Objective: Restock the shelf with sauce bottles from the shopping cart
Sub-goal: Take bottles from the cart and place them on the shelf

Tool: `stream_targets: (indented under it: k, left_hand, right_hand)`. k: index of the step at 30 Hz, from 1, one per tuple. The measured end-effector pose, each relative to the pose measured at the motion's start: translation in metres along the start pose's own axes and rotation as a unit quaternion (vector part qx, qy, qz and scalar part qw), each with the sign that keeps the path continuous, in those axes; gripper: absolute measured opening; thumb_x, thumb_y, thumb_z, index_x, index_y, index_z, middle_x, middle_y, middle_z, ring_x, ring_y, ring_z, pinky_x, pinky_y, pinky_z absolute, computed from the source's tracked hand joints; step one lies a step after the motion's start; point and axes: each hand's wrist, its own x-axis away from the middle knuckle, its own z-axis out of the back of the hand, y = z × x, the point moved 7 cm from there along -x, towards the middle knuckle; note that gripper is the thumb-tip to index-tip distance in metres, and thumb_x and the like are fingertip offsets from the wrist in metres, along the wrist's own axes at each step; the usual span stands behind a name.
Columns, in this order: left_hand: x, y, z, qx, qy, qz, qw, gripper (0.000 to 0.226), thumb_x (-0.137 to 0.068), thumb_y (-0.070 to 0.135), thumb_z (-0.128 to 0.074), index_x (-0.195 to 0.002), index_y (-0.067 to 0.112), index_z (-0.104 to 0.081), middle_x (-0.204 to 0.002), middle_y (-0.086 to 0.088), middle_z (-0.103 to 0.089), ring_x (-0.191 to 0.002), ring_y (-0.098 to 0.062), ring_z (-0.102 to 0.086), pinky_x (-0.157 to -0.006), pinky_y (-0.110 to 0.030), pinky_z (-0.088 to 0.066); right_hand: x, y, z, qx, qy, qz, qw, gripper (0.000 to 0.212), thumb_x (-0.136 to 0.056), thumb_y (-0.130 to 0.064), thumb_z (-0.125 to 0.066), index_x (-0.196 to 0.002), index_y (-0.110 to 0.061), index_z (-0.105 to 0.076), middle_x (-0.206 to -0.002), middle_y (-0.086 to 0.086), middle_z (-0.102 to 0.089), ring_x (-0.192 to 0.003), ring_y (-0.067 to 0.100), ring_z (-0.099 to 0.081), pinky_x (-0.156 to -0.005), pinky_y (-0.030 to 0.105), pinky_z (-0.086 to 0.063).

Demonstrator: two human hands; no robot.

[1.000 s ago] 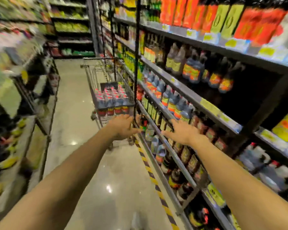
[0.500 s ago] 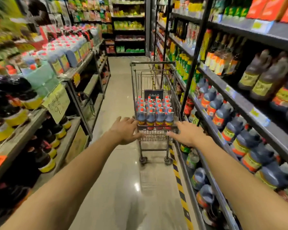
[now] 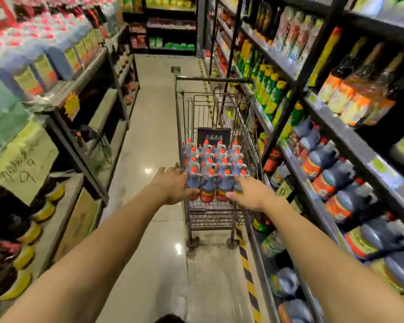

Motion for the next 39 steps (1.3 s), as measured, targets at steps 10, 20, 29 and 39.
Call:
stream_targets:
  k: [10, 20, 29, 39]
  left_hand:
    - [-0.153, -0.035, -0.050, 0.024, -0.060, -0.030, 0.997, 0.082, -0.097, 0.073, -0.030, -0.154, 0.015, -0.036, -0.154, -0.012, -0.047, -0.140, -0.031, -0.044, -0.115, -0.049, -0.036]
    - [-0.287, -0.031, -0.127, 0.073, -0.142, 0.007, 0.987, 0.063, -0.097, 0.050, -0.052, -0.146, 0.012, -0.039, -0.139, -0.014, -0.056, -0.127, -0.035, -0.055, -0.103, -0.042, -0.046]
    - [-0.354, -0.023, -0.203, 0.128, -0.219, 0.102, 0.962, 0.061, -0.096, 0.036, -0.062, -0.144, 0.007, -0.037, -0.135, -0.017, -0.058, -0.126, -0.036, -0.056, -0.098, -0.040, -0.047]
    - [-0.370, -0.029, -0.245, 0.160, -0.248, 0.121, 0.948, 0.029, -0.088, 0.031, -0.071, -0.114, 0.018, -0.071, -0.110, -0.008, -0.073, -0.107, -0.029, -0.069, -0.089, -0.035, -0.057]
  right_hand:
    - [-0.159, 0.006, -0.003, 0.022, -0.015, 0.038, 0.999, 0.082, -0.092, -0.068, -0.055, -0.150, -0.012, -0.039, -0.147, 0.015, -0.051, -0.134, 0.035, -0.049, -0.106, 0.048, -0.046]
    - [-0.314, 0.038, -0.051, 0.028, -0.092, 0.080, 0.992, 0.070, -0.090, -0.057, -0.064, -0.143, -0.015, -0.044, -0.143, 0.013, -0.052, -0.130, 0.035, -0.049, -0.101, 0.043, -0.044]
    - [-0.387, 0.037, -0.125, 0.057, -0.147, 0.131, 0.979, 0.062, -0.093, -0.039, -0.064, -0.145, -0.016, -0.040, -0.148, 0.008, -0.048, -0.138, 0.032, -0.041, -0.108, 0.046, -0.035]
    - [-0.403, 0.024, -0.157, 0.087, -0.129, 0.140, 0.978, 0.031, -0.099, -0.023, -0.058, -0.130, -0.021, -0.054, -0.129, 0.003, -0.064, -0.126, 0.027, -0.056, -0.098, 0.040, -0.038]
